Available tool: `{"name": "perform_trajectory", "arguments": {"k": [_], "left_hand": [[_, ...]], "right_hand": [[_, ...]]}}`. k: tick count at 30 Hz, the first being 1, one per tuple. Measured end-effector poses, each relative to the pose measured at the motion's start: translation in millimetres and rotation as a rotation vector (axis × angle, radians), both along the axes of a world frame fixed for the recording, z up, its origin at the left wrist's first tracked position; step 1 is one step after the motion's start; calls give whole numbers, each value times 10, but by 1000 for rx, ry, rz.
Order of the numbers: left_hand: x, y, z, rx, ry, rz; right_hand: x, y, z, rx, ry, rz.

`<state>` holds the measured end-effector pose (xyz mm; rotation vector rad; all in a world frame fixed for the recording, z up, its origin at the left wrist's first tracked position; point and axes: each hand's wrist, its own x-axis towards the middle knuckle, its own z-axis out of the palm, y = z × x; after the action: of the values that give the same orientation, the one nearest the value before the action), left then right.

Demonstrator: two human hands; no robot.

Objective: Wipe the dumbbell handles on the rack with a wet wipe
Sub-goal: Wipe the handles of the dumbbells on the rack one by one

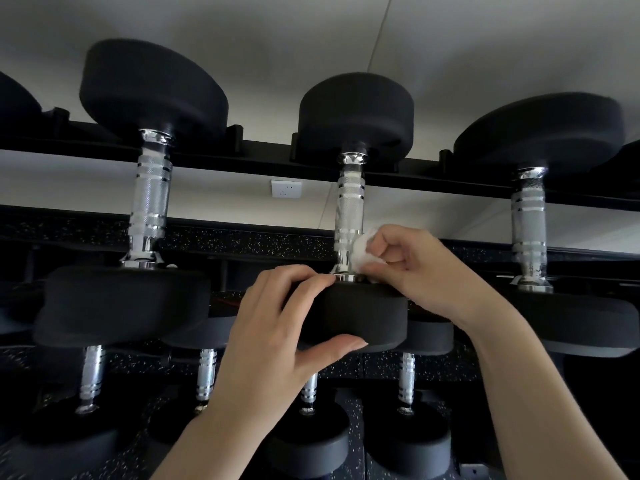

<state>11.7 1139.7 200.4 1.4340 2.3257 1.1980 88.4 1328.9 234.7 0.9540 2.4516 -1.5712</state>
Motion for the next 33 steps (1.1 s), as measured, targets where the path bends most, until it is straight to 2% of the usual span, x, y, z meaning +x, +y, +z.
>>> {"name": "perform_trajectory", "arguments": {"k": [11,18,23,33], "left_hand": [[-55,-24,-9,43,-62,-34],[-53,-72,-39,54,-42,-15],[-52,-47,-63,50,-39,-4],[-90,-40,-83,66,-20,-10]], "right_hand": [[-93,-70,134,221,-40,121],[-378,-141,102,582,-173,347],[-480,-186,196,718,-274,491],[-704,-203,227,1020,-315,586]]}}
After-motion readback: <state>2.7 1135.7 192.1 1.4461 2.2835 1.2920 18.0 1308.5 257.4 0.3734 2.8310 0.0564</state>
